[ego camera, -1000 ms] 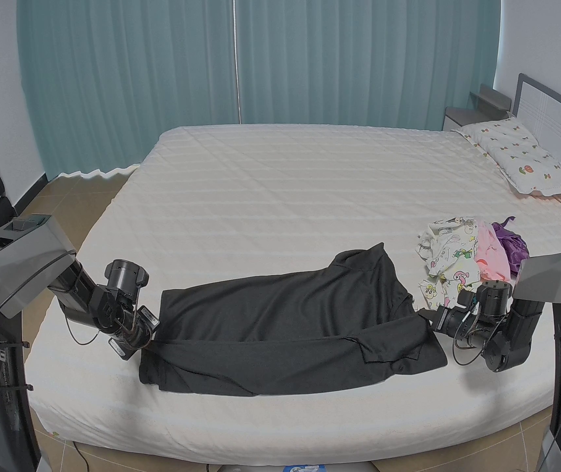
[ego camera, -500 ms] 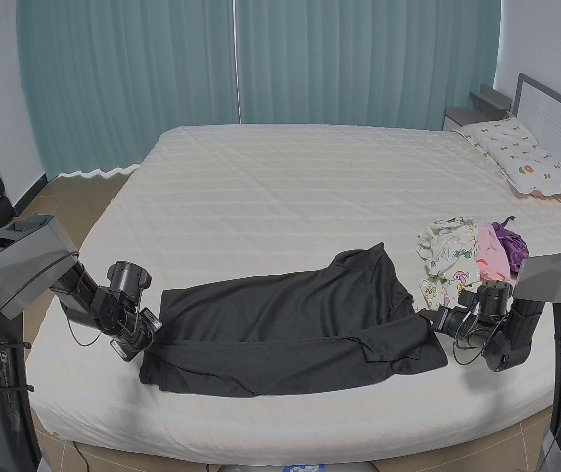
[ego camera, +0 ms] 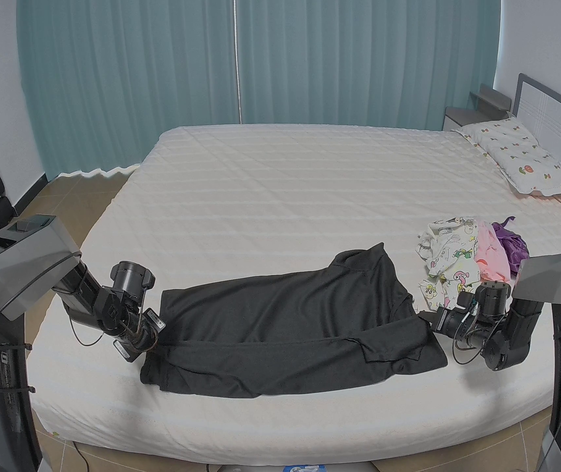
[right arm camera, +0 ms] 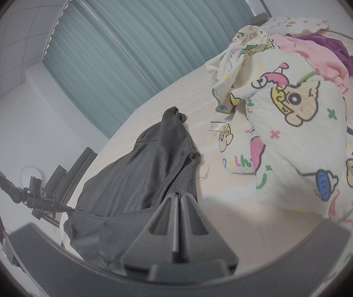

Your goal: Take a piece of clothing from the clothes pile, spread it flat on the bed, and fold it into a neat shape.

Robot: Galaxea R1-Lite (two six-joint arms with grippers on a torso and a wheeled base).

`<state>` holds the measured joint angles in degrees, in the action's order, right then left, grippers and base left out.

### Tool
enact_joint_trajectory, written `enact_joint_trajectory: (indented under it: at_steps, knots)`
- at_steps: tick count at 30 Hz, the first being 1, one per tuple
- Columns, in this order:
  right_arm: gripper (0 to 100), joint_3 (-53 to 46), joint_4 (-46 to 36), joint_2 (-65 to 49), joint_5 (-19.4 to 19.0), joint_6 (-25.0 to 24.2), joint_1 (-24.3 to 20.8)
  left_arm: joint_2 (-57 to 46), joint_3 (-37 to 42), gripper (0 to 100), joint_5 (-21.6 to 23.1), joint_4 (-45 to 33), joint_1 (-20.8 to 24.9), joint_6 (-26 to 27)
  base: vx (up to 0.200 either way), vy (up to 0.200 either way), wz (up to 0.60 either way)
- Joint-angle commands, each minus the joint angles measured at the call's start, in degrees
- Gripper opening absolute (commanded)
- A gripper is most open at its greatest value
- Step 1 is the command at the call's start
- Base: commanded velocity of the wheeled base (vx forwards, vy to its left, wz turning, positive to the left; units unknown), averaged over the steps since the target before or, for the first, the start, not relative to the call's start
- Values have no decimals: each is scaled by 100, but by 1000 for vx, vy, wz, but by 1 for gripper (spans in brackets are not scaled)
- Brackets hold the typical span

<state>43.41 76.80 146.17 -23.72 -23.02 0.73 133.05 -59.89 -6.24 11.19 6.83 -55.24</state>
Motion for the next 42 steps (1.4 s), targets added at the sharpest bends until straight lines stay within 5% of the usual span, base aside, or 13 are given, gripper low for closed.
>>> enact_joint_trajectory:
  at_steps: [1,9,20,42]
  knots:
    - [100,-17,28,17,-10,-10,-12,-7,-5,100,0,6,3,-5,0,0,0]
    - [100,-615,283,-809,395,-414,32,-244,118,100,88,-3,-76,-14,0,0,0]
    - [100,-755,300,-844,430,-1979,147,-464,435,100,448,50,-270,-49,0,0,0]
    - [100,-922,318,-756,395,-2005,94,-569,505,100,440,67,-243,-49,0,0,0]
